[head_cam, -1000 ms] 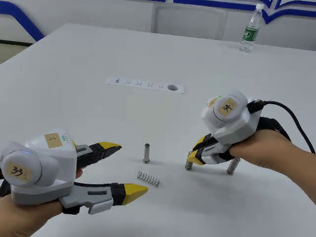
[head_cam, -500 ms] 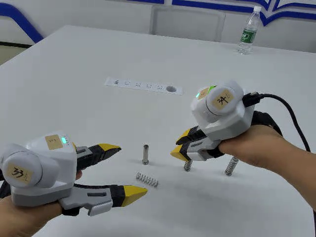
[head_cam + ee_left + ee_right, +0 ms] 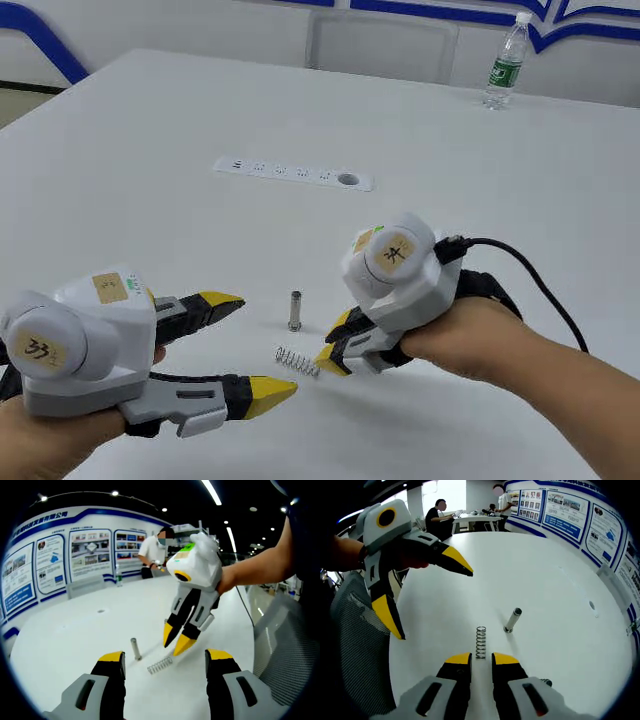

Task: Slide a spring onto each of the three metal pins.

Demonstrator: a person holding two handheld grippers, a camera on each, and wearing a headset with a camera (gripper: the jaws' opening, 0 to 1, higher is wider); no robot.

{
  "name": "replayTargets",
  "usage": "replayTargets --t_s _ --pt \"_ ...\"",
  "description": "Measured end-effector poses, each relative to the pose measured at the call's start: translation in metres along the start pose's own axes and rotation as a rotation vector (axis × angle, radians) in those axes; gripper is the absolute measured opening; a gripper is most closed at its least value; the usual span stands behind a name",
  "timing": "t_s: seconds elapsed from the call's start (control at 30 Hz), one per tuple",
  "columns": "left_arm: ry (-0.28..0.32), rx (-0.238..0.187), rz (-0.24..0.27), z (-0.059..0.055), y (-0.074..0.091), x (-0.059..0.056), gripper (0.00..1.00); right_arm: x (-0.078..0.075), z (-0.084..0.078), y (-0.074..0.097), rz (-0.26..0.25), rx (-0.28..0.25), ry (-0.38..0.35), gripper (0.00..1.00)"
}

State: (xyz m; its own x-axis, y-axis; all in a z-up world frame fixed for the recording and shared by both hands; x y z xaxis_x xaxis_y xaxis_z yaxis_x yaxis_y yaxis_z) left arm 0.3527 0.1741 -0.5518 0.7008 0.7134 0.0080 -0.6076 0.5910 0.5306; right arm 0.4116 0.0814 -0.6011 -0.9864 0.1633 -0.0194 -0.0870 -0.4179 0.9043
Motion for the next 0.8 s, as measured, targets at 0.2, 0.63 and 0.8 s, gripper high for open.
replayTargets --t_s 0.2,0.63,0.8 --pt "0.001 -0.001 -0.003 0.0 -0.001 0.0 0.66 0.001 -0.004 -0.012 0.004 0.008 -0.027 0.17" --pt "0.006 0.002 -0.003 -0.003 -0.001 0.002 0.65 0.0 -0.005 -0.024 0.006 0.029 -0.056 0.15" --pt "0.005 0.006 -0.004 -0.005 -0.001 0.002 0.65 0.0 -0.006 -0.025 0.003 0.032 -0.054 0.12"
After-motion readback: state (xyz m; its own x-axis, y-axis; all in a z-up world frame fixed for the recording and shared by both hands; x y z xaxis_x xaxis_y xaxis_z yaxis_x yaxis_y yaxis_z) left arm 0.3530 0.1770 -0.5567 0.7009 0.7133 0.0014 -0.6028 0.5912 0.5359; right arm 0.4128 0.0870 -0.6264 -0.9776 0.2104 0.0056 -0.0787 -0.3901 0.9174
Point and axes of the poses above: the centre of the closed fingertips' face, and the gripper's own axes: y roughly backward along the fingers, x roughly to its left, z roughly out of its top, the point moved 5 cm from there along y, roughly backward along the fingers, and after that the axes turned 12 degrees about x, right-handed, at the moved point
